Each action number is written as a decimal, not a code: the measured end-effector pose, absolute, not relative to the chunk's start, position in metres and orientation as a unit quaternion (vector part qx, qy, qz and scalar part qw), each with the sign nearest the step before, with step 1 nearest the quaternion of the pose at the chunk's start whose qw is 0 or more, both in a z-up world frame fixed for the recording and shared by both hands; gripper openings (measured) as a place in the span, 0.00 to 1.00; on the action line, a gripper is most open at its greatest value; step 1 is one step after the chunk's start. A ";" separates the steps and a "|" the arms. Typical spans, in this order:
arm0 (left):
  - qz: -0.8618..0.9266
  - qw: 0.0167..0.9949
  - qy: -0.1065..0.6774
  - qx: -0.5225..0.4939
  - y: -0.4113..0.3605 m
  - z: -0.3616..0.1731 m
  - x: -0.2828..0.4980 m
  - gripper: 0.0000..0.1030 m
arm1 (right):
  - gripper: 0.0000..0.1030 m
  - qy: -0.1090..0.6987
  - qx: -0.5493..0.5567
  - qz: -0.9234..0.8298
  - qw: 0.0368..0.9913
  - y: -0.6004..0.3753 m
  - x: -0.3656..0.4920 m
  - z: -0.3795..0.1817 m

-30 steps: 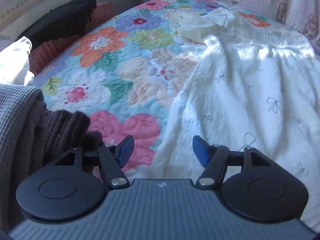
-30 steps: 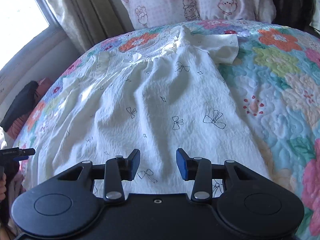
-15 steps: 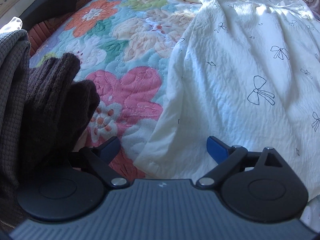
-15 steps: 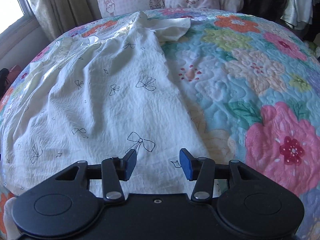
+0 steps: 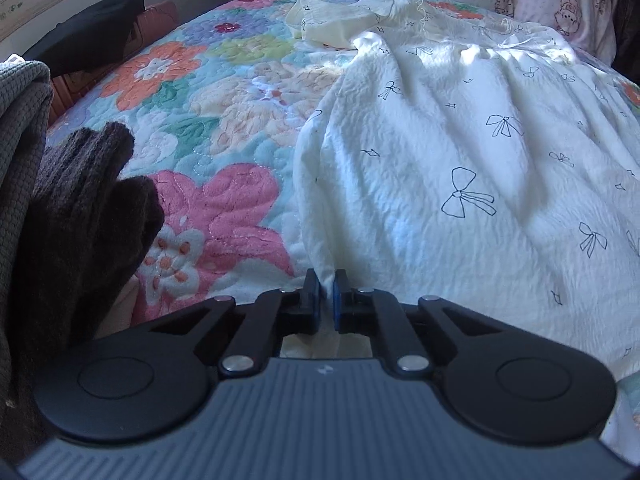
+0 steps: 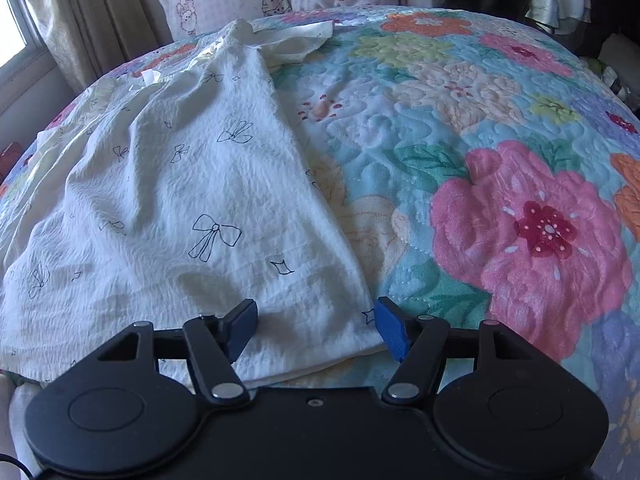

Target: Fold clothes

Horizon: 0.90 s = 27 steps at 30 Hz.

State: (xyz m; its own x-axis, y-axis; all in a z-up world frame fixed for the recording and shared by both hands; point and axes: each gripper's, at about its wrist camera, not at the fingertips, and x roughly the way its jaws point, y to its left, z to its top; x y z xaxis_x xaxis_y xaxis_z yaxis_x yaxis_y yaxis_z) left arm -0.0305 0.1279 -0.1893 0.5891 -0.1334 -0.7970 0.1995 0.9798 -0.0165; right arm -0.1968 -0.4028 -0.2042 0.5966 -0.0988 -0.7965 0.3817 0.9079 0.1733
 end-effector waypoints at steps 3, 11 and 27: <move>-0.094 0.894 0.438 0.021 0.132 -0.187 -0.033 0.03 | 0.69 0.421 0.167 -0.166 0.876 -0.408 -0.201 -0.206; -0.097 0.902 0.419 -0.018 0.140 -0.172 -0.040 0.02 | 0.19 0.399 0.188 -0.161 0.883 -0.397 -0.198 -0.208; -0.049 0.900 0.433 -0.019 0.144 -0.163 -0.049 0.02 | 0.02 0.351 0.139 -0.205 0.903 -0.388 -0.217 -0.155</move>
State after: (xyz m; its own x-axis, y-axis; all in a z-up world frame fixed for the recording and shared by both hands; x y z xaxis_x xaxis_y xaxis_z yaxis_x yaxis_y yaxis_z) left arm -0.0493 0.1442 -0.1629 0.6204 -0.1046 -0.7773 0.0722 0.9945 -0.0762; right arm -0.2170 -0.3883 -0.1553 0.6695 -0.2738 -0.6905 0.4685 0.8770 0.1065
